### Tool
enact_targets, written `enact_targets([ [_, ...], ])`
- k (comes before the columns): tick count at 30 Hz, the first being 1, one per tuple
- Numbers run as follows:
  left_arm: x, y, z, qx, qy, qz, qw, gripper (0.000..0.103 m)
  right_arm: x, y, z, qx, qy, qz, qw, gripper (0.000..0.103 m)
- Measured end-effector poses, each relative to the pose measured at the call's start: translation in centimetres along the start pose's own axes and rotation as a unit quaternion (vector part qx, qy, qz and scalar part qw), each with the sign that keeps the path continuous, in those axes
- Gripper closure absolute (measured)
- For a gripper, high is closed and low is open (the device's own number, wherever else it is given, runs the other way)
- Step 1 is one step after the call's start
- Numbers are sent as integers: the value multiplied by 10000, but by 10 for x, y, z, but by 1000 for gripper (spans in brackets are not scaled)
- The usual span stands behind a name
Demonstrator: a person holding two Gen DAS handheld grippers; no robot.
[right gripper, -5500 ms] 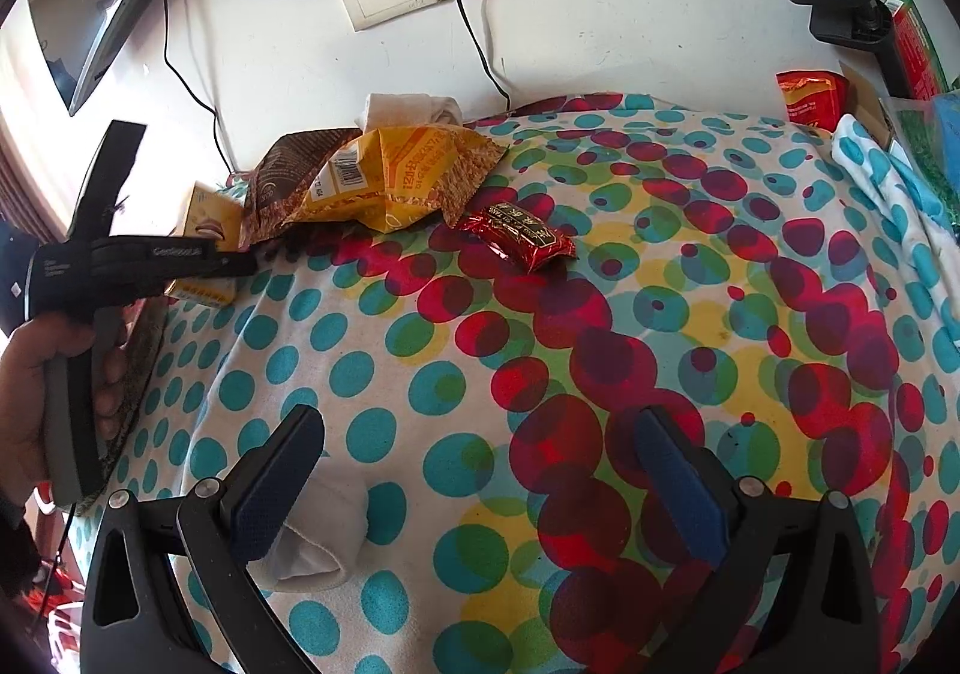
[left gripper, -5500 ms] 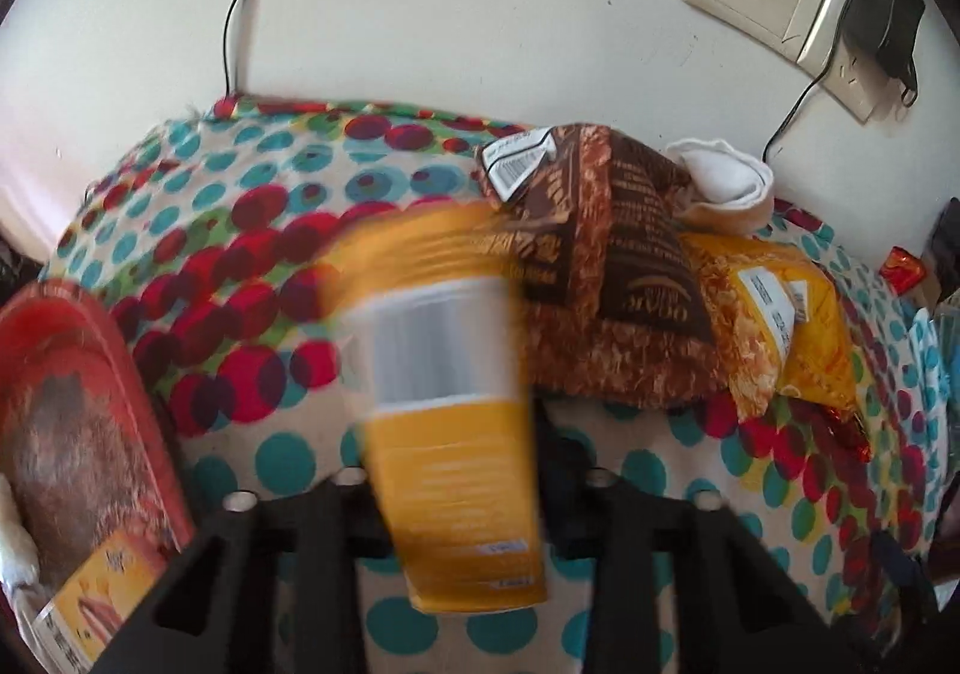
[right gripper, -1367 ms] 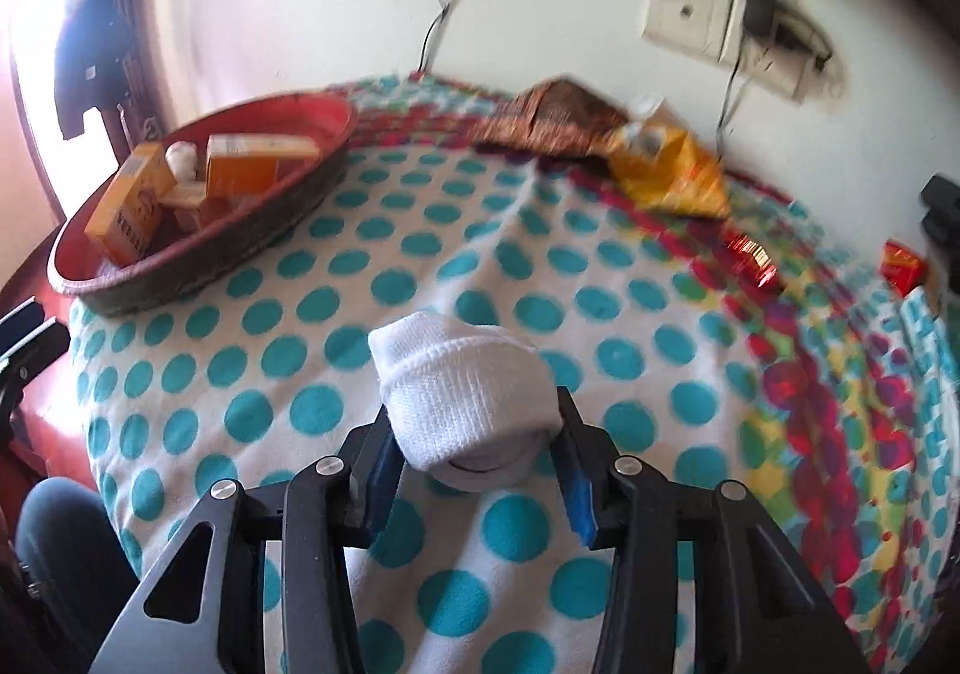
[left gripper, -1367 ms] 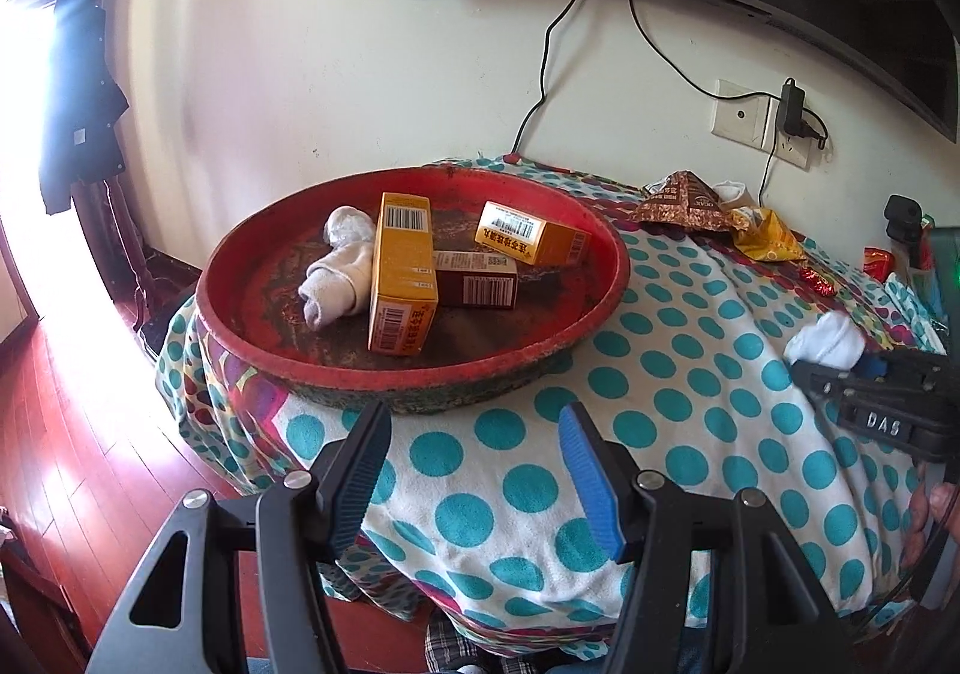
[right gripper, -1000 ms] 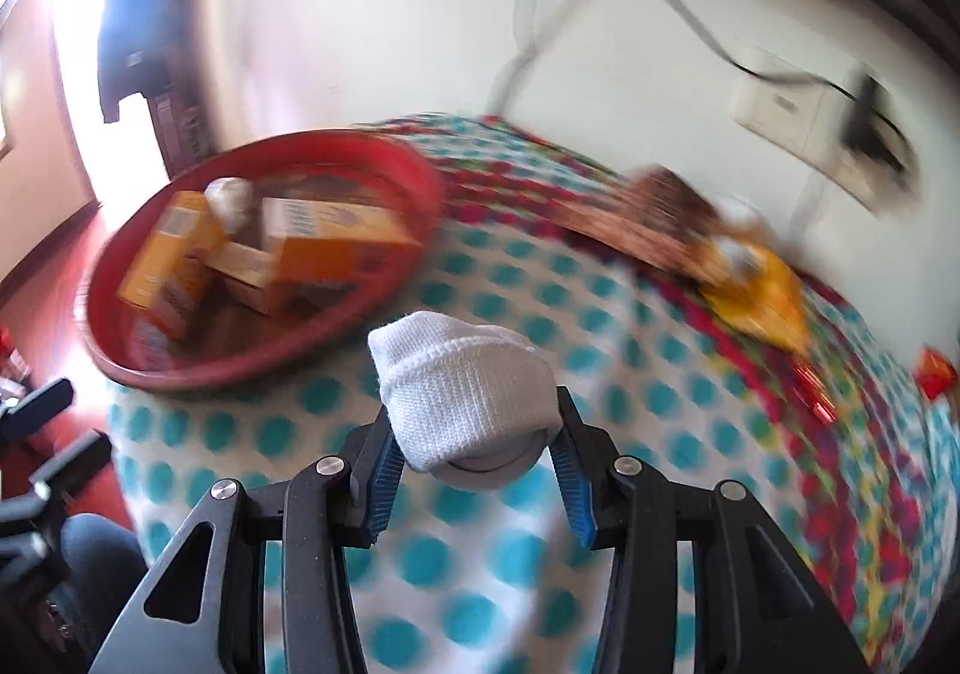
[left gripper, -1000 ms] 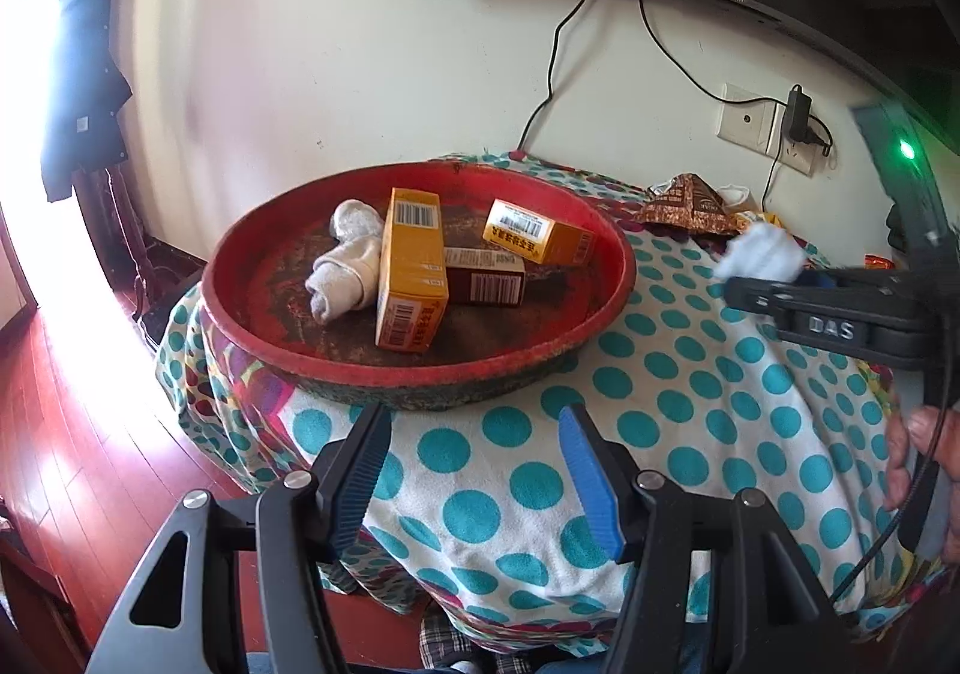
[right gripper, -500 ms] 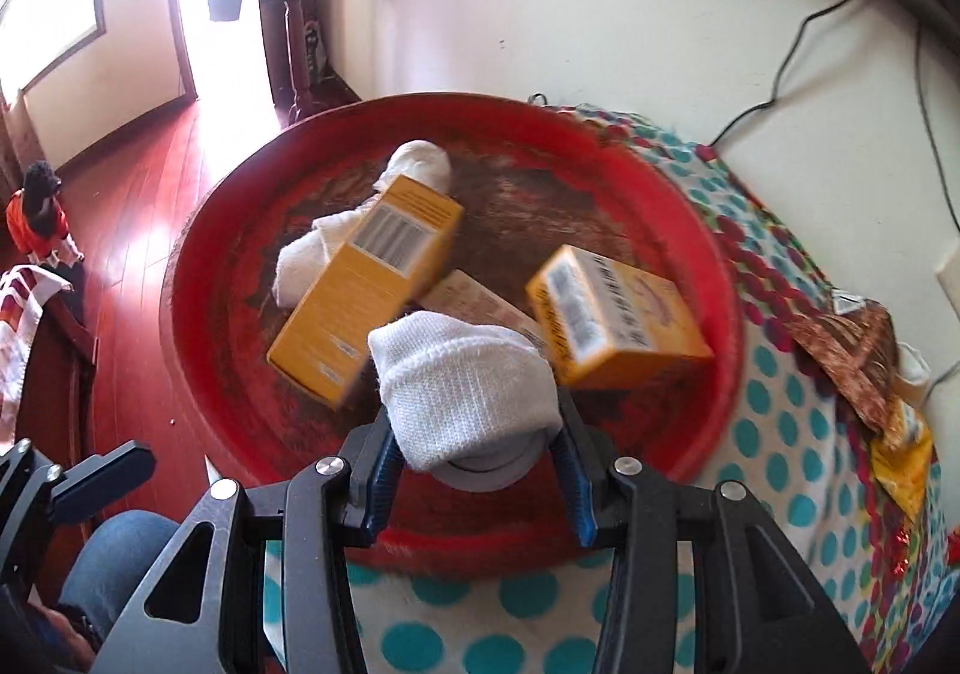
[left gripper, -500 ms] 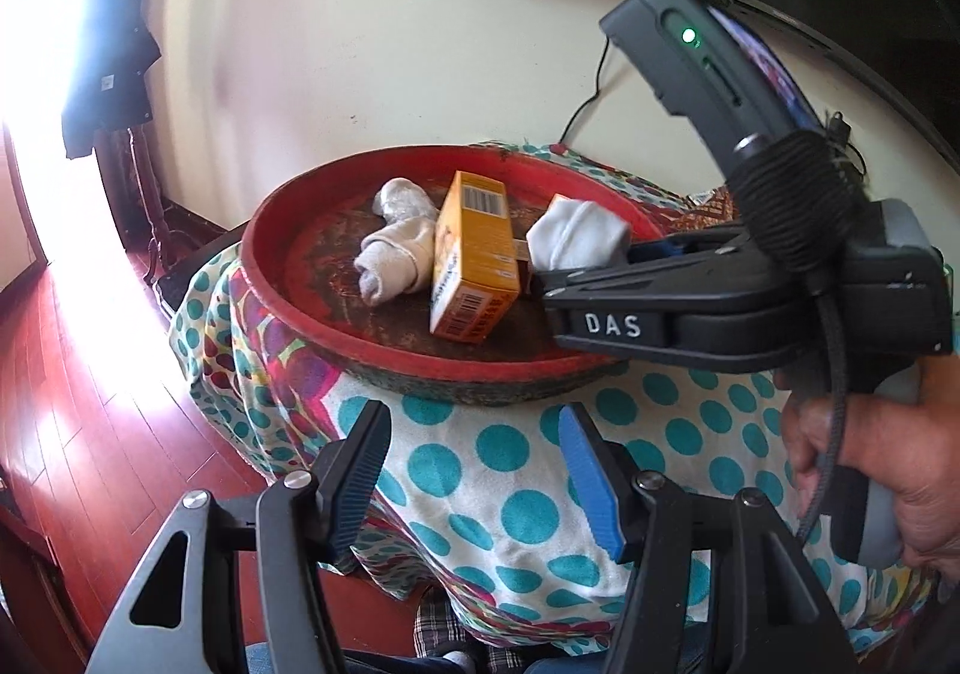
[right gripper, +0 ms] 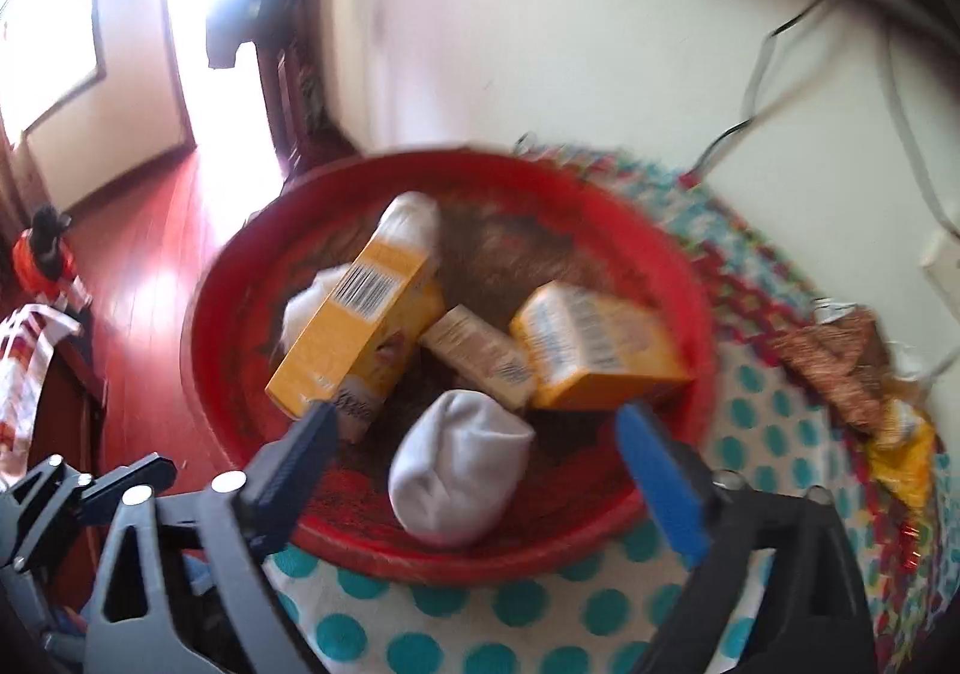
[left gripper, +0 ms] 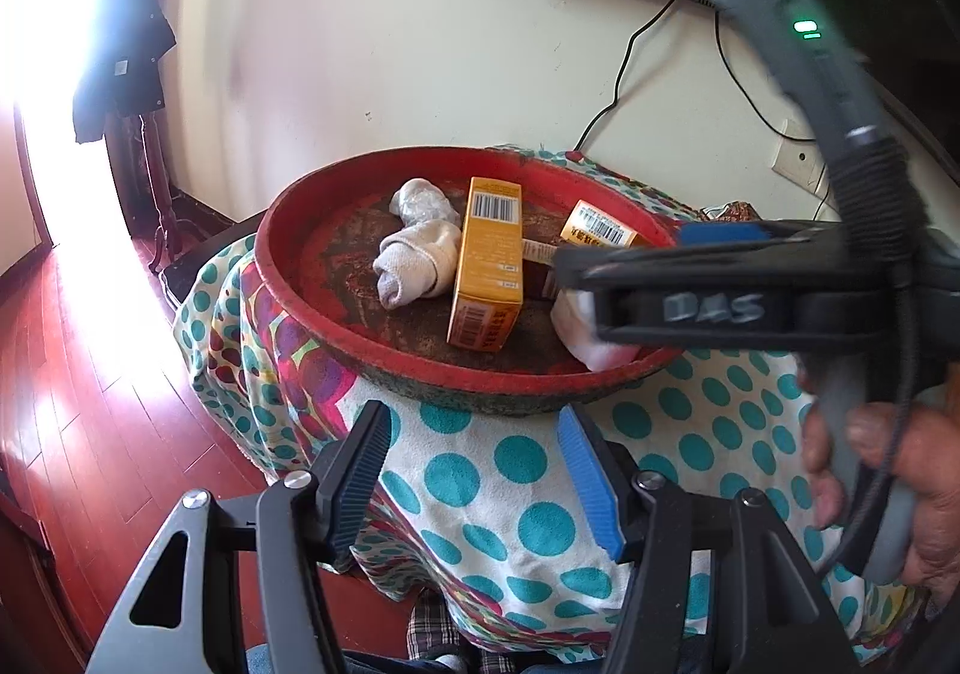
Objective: Organize objects
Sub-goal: 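Carry the white sock with the right gripper into the red tray and release, then grasp the brown snack bag with the left gripper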
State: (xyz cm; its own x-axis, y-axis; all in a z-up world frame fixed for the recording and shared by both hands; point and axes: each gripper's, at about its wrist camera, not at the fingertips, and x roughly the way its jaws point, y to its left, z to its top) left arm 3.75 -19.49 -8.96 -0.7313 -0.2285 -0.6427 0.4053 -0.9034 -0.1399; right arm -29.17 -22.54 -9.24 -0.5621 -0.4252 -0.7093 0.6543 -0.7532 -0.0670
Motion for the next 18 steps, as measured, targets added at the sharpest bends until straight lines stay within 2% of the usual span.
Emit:
enact_targets([
  [3, -2, -4, 0, 29, -108, -57, 9999, 43, -45, -46, -22, 273, -263, -377, 9986, 1],
  [6, -4, -12, -1, 121, -202, -147, 9996, 43, -98, -98, -75, 753, -24, -1108, 9910, 1],
  [10, 1, -34, -2, 395, -90, -285, 9988, 43, -166, -165, -159, 1751, 248, -2154, 9604, 0],
  [13, 5, -63, 5, 693, -3, -483, 9964, 43, -193, -221, -196, 2543, 363, -2455, 9347, 0],
  [15, 8, -94, 22, 1033, 3, -659, 9925, 43, -202, -251, -210, 2857, 407, -2481, 9248, 0],
  [18, 17, -138, 53, 1403, -9, -912, 9859, 42, -202, -274, -217, 3040, 411, -2558, 9167, 0],
])
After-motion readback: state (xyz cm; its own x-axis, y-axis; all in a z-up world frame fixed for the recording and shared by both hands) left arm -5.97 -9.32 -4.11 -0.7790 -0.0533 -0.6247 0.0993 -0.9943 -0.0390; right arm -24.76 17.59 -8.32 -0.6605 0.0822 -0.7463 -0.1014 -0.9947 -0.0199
